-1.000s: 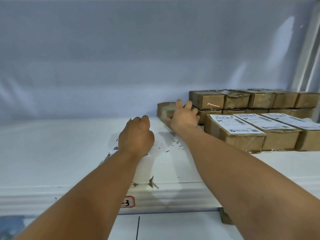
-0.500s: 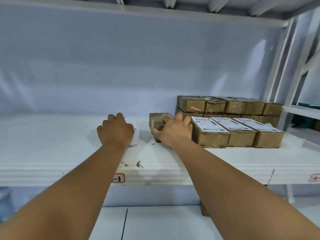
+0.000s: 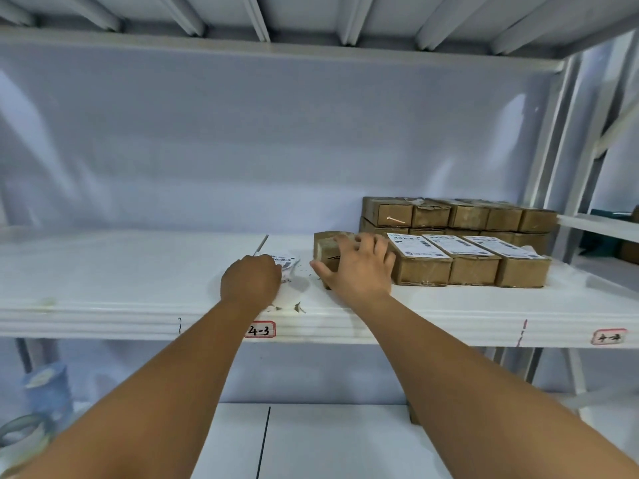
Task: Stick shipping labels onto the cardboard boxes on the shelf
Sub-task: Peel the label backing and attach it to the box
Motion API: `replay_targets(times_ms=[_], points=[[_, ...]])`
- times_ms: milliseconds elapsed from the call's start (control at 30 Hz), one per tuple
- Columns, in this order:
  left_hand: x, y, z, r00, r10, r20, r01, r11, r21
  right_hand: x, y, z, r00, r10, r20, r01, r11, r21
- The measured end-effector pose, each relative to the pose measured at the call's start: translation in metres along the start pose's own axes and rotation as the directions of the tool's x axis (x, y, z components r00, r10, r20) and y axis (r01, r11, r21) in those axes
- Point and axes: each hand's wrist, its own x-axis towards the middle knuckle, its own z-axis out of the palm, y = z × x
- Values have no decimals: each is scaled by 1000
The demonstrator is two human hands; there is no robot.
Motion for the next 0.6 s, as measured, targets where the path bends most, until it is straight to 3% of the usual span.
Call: replay_targets(times_ms=[100,200,300,367,467,533,600], points=[[-1,0,-1,997,20,-72,-18,999,30,1,-9,-1,981,-153,-120,161,985,62],[-4,1,-4,991,-28,-129,19,998,-66,3,-23,3,890,-338,-306,381,920,94],[-7,-3,-8,964,-129,-233,49,946,-321,3,-41,-2,860,-468,-205,500,852,152],[-8,-6,-11,930,-225,-292,38,846,-531,6,-56,-2,898,-411,-159,441,843,309],[-7,-11,-14,904,-319,-285,32,716,-698,14,-77,4,987,-146,71,58,724,688],[-6,-13,-15,920,-305,-245,28,675,-737,20,-85,14,981,-55,187,-112,625,772],[-6,-14,-17,947,-253,-198,16,654,-757,22,-88,22,975,-33,220,-156,601,784]])
